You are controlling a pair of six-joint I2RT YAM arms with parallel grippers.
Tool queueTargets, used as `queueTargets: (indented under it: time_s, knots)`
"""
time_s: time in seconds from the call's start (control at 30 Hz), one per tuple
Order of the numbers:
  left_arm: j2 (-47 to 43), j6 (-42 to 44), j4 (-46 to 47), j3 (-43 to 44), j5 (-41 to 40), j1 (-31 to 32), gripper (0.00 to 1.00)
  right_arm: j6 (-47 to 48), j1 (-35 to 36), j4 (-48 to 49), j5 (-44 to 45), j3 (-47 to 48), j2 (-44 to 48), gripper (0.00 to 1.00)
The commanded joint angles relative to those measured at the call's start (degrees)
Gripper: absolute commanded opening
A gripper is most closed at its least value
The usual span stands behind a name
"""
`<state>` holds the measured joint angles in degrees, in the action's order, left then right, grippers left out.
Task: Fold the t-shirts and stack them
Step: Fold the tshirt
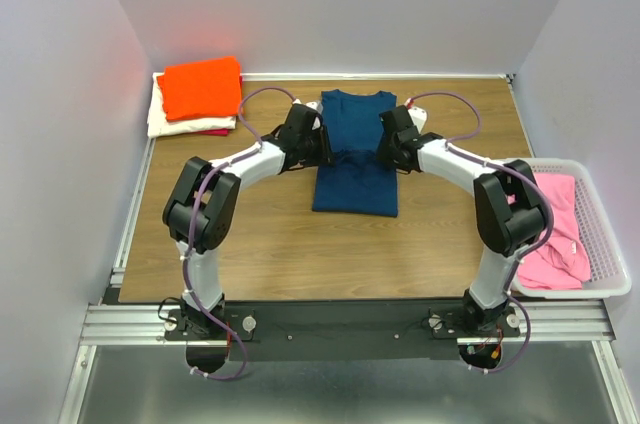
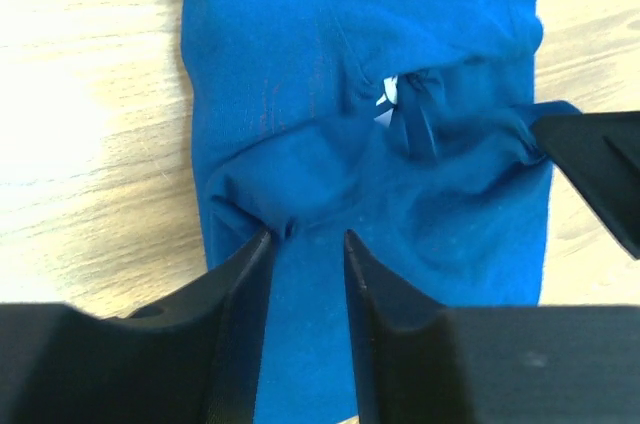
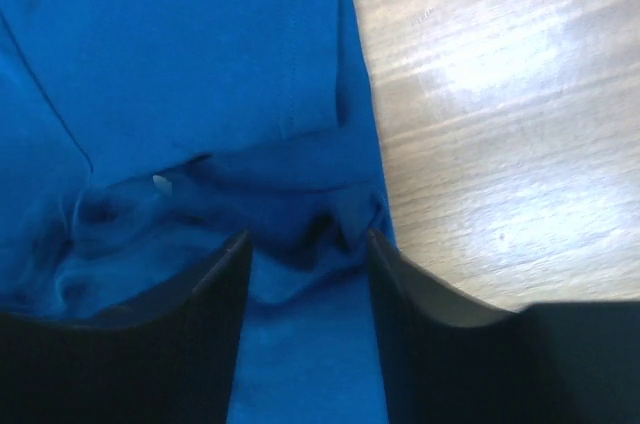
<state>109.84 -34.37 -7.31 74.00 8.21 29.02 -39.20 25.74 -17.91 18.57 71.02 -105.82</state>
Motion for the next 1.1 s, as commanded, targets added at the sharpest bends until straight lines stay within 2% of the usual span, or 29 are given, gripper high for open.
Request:
queueTargets:
  time_s: [0.0,0.07,0.23,0.37,0.4,0.47,0.53,0.77,1.07]
  knots:
    - [-3.31,1.41,1.77,1.68,1.46,-0.89,0.45,1.85,-0.6,0.69,0.15,1.31,2.28,0.59]
    - [-5.16,1.59,1.51,1.24,1.02,-1.06,0.46,2.28,-0.6,0.69,0.59,0.35,3.42,0.64]
    - [-8.5,0.97,1.59,-2.53,0.84,-0.98,0.43,2.9,-0.69,0.69,0.25,-2.55,7.55,0.64]
    - [-9.21,-0.17,2.91,-5.53,1.55,-0.71,0.26,2.55,-0.34,0.86,-2.22,-4.31,8.61,0.6]
    - [-8.95,-0.43,3.0,-5.96,1.98,-0.37,0.15,2.55,0.1,0.95,-2.57,-4.32,8.27,0.57]
    - [-7.63,-0.7,3.09,-5.88,2.16,-0.1,0.05,2.55,0.89,1.04,-3.44,-3.88,6.95,0.46]
    - [-5.97,-0.87,3.18,-5.44,2.34,0.43,0.0,2.64,1.51,1.04,-3.98,-3.35,5.98,0.42]
    - [0.01,-0.52,2.04,-1.49,1.81,0.6,0.0,3.51,2.21,1.12,-4.24,0.6,-0.08,0.39]
    - [8.19,1.15,-1.56,8.7,-0.3,-0.45,0.0,5.62,1.77,1.04,-3.01,7.72,-8.25,0.39]
